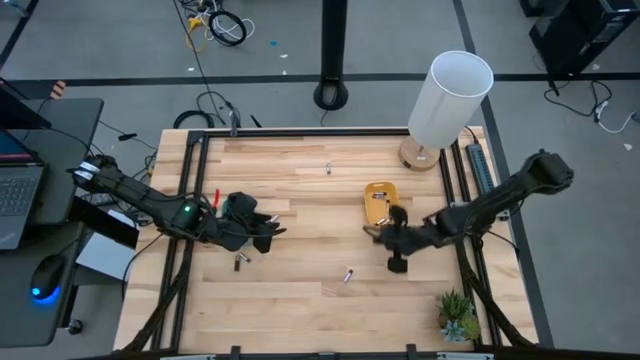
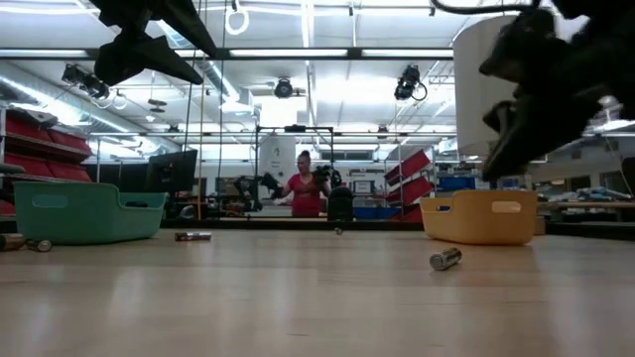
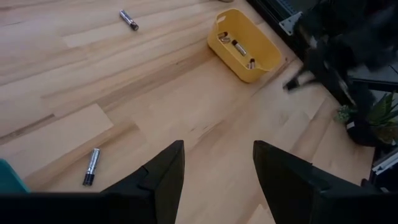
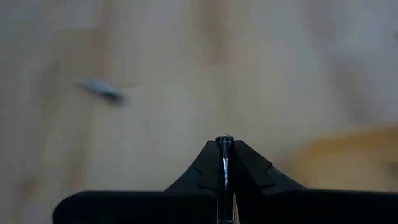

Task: Sort batteries
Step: Put the silver battery into the yellow bin

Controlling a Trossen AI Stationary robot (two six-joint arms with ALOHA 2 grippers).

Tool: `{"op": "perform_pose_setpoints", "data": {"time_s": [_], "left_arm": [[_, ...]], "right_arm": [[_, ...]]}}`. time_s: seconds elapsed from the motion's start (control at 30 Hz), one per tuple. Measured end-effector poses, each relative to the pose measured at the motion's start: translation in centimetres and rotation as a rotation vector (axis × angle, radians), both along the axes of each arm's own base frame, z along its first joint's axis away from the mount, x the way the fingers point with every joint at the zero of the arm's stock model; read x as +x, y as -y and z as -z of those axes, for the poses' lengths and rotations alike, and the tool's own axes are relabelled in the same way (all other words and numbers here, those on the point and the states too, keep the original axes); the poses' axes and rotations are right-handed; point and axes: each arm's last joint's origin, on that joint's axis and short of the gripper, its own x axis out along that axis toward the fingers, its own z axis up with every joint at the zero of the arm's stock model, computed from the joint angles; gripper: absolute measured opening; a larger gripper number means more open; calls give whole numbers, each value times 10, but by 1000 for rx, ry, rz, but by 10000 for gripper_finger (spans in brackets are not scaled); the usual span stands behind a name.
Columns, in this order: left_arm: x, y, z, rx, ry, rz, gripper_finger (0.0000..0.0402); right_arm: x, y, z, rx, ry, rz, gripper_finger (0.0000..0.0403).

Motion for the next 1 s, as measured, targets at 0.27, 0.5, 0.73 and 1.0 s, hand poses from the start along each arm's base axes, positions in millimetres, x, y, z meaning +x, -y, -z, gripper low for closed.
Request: {"op": "perform_pose_setpoints", "data": {"time_s": [0.27,0.5,0.73,1.0], "left_arm": [[0,0,0,1,1,0,203],[0,0,0,-7,-1,8,203],[0,1,0,-4,-13,29,203],[0,0,1,13,-19,28,203]], "right_arm": [[-10,48,-17,-89,-44,256,67],[-6,63,-21,-12,-38,313,164],[11,37,-43,67,95,-113,182],[35,-4,-22,129,181,-345,162]]}}
